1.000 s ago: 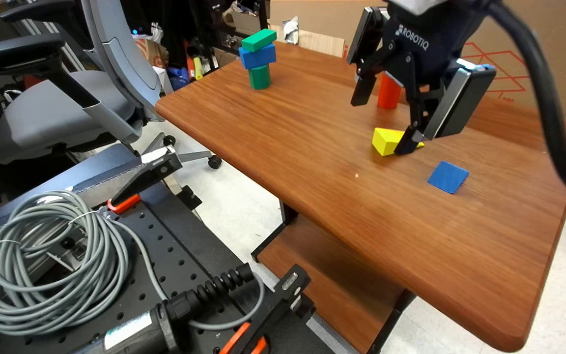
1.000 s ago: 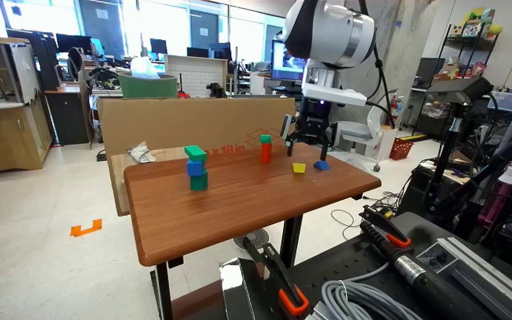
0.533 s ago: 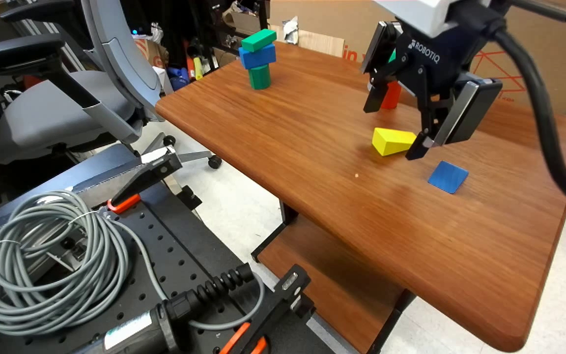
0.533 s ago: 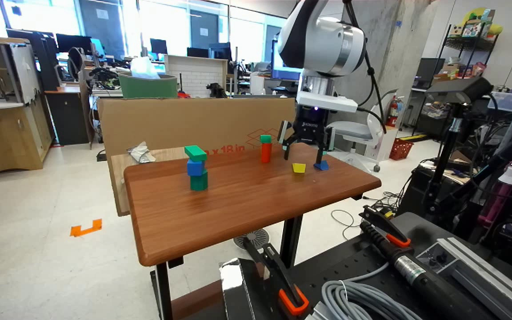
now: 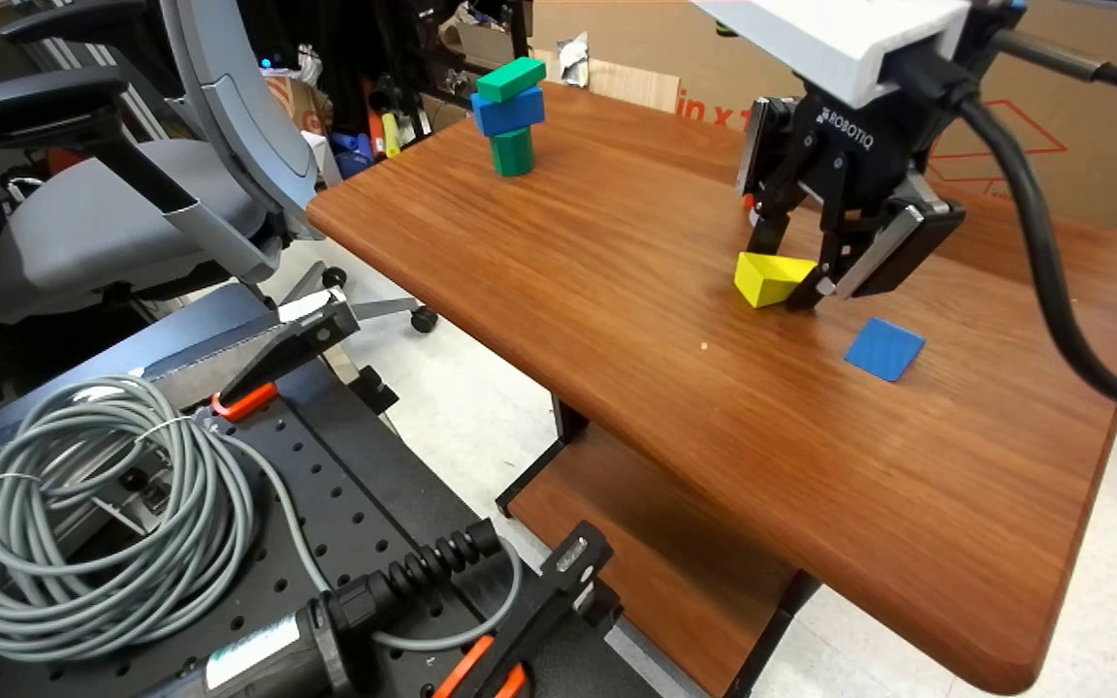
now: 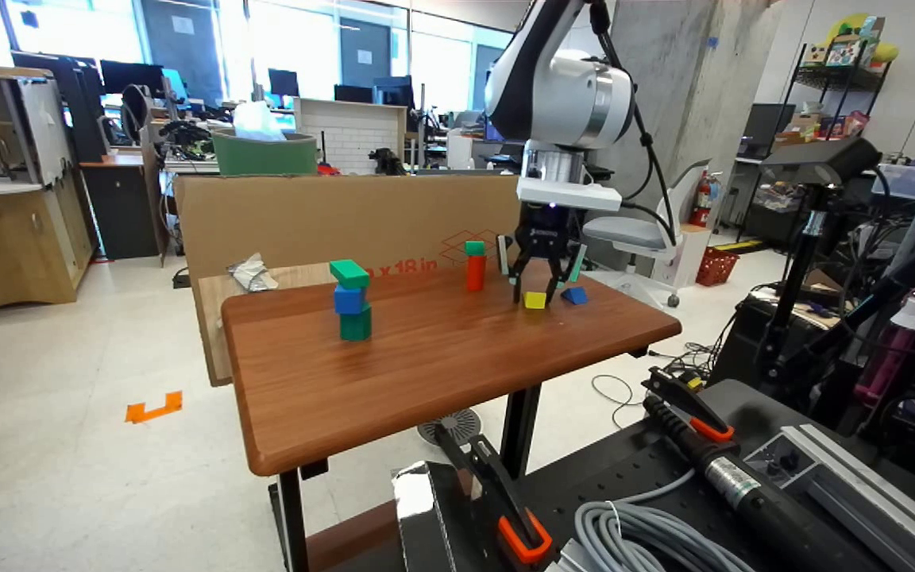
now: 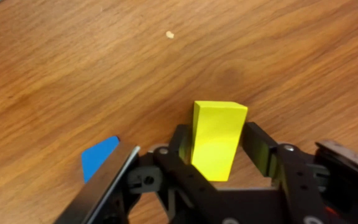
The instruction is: Pick up the green and yellow blocks from the counter and place them on top of the stack on the left then move the blue block to the left.
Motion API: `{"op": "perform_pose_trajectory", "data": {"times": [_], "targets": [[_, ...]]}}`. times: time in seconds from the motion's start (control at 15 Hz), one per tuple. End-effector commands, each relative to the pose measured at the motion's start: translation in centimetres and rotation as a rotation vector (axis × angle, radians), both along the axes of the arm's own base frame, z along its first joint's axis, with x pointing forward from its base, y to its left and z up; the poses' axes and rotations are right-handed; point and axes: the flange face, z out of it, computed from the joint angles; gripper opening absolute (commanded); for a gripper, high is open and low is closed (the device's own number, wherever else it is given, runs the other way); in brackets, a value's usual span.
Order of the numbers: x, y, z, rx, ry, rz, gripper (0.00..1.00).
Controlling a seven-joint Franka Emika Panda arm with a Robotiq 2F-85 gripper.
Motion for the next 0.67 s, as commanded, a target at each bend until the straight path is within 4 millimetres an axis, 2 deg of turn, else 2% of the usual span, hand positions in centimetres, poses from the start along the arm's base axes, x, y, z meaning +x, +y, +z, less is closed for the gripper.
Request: {"op": "perform_pose_trajectory", "data": {"times": [0.0,0.07,0.13,0.47,0.6], "targets": [[0.6,0.2,0.6,-0.032,0.012,0.002,0.21],[0.2,0.2,1.3,-0.026,0.003,0.009,0.12],[-0.1,0.3,2.1,-0.022,-0.007,0.015,0.08],[-2.3,1.0,6.0,0.01,-0.045,0.069,0.08],[-3.0,2.1,7.8,0.01,-0.063,0.115,0.08]]}}
